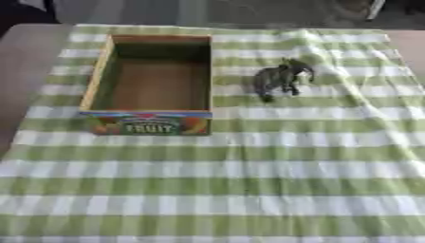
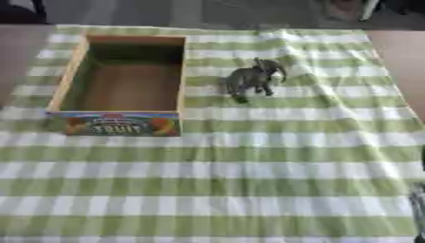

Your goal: Pick up objects on the table and place them in the box.

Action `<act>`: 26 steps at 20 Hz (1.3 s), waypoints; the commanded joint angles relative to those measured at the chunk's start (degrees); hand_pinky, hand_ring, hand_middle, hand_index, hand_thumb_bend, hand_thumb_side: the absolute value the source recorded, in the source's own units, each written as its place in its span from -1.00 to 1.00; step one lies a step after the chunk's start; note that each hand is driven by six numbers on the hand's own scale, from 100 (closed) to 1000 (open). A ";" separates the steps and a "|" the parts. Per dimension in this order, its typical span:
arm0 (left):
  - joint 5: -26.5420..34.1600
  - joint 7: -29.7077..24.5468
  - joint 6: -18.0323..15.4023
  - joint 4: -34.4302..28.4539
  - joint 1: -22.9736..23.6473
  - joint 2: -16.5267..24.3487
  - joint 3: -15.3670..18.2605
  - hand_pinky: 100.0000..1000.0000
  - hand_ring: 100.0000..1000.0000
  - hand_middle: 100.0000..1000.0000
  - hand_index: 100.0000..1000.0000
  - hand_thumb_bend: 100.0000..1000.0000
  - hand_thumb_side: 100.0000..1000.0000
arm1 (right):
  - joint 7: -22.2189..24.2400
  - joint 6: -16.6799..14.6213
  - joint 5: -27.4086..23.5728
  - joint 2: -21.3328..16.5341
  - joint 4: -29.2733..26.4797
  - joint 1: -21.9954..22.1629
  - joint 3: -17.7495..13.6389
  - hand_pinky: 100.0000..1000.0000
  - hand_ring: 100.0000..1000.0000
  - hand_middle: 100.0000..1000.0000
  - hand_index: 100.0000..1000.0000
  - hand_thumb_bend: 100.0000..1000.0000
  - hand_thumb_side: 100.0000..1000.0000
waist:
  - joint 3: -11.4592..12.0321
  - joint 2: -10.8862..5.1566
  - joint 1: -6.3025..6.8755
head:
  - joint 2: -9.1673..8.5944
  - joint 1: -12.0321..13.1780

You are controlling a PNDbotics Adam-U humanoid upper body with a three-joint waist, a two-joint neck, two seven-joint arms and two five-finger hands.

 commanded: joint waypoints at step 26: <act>0.62 -1.88 0.49 -1.28 0.05 1.47 -0.96 -0.57 -0.46 0.11 -0.32 -1.00 0.52 | 20.29 4.76 23.30 -44.36 -1.13 -20.25 12.47 0.89 0.90 0.81 0.95 -0.97 0.58 | 2.01 -0.98 -0.93 | 0.44 -3.27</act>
